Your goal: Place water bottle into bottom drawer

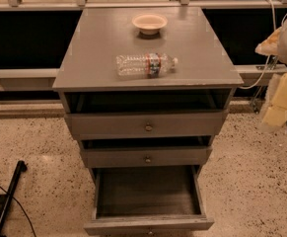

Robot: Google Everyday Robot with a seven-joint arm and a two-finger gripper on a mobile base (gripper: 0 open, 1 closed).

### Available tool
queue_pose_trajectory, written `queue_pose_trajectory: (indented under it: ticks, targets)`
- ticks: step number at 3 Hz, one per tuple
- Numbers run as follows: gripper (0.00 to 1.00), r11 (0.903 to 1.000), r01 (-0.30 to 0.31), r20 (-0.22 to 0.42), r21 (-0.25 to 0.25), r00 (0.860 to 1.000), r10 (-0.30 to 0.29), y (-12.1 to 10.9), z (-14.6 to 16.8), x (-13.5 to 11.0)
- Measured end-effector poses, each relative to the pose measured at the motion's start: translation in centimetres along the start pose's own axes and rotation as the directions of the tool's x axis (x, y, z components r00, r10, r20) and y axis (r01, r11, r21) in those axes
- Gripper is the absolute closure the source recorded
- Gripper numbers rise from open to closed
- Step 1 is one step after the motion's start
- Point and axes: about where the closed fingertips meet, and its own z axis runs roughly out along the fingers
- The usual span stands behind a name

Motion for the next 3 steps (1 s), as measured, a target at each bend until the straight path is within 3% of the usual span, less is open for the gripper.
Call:
queue_pose_trajectory:
  ticks: [1, 2, 3]
  targets:
    - [0.0, 1.0, 0.002, 0.001, 0.003, 1.0, -0.002, 0.0, -0.1, -0.1]
    - [0.0, 0.9994, 0.033, 0.005, 0.011, 0.999, -0.033, -2.6, 0.5, -2.2]
    - [0.0, 0.9944, 0.102, 0.015, 0.027, 0.995, -0.103, -8.2, 1.7, -6.8]
